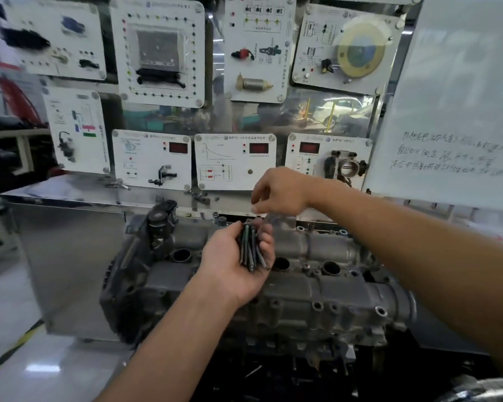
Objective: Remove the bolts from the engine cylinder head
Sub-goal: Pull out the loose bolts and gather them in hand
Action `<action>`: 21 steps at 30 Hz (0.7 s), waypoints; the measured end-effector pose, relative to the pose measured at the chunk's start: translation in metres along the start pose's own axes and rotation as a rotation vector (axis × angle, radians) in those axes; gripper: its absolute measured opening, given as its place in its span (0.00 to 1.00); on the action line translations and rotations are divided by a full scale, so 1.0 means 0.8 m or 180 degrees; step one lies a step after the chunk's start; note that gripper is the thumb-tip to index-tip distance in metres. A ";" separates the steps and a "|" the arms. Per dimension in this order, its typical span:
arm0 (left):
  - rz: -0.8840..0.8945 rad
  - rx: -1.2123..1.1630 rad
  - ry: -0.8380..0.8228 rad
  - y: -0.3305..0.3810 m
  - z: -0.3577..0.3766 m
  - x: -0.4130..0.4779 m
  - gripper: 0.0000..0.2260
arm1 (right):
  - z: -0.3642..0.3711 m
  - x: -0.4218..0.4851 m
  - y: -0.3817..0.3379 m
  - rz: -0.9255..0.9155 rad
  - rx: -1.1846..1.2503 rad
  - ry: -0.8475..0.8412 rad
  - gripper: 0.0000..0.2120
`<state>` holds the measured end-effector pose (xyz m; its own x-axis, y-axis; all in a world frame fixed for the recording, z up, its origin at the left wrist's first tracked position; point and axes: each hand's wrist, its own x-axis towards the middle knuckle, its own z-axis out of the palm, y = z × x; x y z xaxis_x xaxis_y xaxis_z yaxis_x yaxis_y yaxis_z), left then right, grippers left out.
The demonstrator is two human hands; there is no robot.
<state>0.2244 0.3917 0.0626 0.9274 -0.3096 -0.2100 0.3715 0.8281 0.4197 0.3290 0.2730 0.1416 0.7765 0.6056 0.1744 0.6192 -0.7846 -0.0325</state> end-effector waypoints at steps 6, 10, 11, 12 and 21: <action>0.0225 -0.0018 0.0174 0.017 -0.008 -0.005 0.19 | 0.026 0.035 0.004 0.0005 -0.0714 -0.0795 0.09; 0.0195 -0.0068 0.0132 0.012 -0.005 -0.004 0.20 | -0.005 0.022 -0.009 -0.0148 -0.0873 -0.0597 0.08; 0.0191 -0.0118 0.0135 0.013 -0.006 -0.003 0.21 | -0.026 0.017 -0.014 -0.0198 -0.0786 -0.0424 0.08; 0.0196 -0.0164 0.0155 0.013 -0.007 -0.002 0.21 | -0.052 0.011 -0.020 -0.0235 -0.0635 -0.0287 0.07; 0.0117 -0.0194 0.0117 0.015 -0.007 -0.009 0.18 | -0.038 0.003 -0.072 -0.0422 -0.0193 -0.1087 0.11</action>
<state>0.2216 0.4067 0.0639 0.9377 -0.2620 -0.2281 0.3327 0.8660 0.3734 0.2918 0.3159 0.1735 0.6906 0.7040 -0.1656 0.7170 -0.6965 0.0286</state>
